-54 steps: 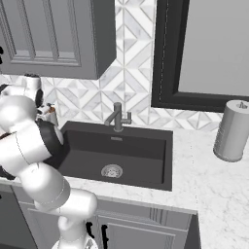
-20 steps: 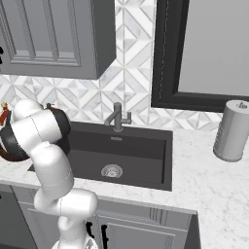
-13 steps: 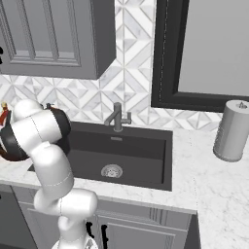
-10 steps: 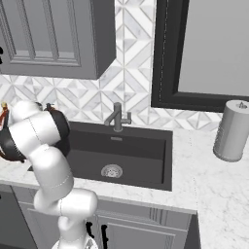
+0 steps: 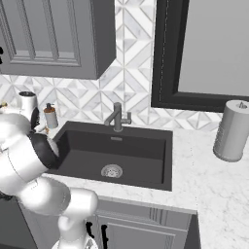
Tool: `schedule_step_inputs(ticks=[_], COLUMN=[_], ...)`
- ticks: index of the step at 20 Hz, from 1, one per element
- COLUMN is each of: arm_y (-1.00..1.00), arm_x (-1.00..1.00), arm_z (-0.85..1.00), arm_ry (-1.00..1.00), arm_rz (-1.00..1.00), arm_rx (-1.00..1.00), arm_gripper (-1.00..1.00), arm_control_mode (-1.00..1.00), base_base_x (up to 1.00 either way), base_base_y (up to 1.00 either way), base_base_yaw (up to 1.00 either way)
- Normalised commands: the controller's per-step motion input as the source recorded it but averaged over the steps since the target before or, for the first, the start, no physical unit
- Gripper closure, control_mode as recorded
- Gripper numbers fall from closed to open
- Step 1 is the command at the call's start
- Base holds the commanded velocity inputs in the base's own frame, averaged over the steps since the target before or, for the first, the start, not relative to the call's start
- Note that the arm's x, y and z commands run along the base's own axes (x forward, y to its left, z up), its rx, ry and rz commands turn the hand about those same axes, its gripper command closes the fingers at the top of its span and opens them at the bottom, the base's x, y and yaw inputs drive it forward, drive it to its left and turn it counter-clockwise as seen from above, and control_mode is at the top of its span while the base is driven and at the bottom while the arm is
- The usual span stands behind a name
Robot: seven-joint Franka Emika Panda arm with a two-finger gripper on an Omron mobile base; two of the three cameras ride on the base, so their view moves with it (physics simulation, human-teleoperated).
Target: Pick the lemon wedge from the sink and place it in the bowl. Then pick the bowl and place it in the microwave. Then close the microwave door and press the start button.
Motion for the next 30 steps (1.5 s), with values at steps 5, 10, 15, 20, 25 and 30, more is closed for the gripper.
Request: schedule_step_inputs(ticks=[5, 10, 15, 20, 25, 30], arm_y=[-0.66, -0.88, -0.97, -0.9, -0.92, -0.53], arm_x=[-0.75, -0.43, -0.36, -0.3, -0.46, -0.9], arm_z=[0.96, 0.67, 0.73, 0.62, 0.61, 0.76], arm_ry=[-0.09, -0.03, 0.03, 0.11, 0.19, 0.0], arm_rz=[-0.17, -0.44, -0.52, -0.6, -0.51, -0.16], arm_rx=[0.0, 0.0, 0.0, 0.0, 0.06, 0.16], arm_gripper=[1.0, 1.0, 1.0, 1.0, 1.0, 1.0], arm_control_mode=[-1.0, -1.0, -1.0, -1.0, -1.0, -1.0], base_base_x=[0.0, 0.0, 0.0, 0.0, 0.0, 0.0], base_base_y=[0.0, 0.0, 0.0, 0.0, 0.0, 0.0], base_base_yaw=[0.0, 0.0, 0.0, 0.0, 0.0, 0.0])
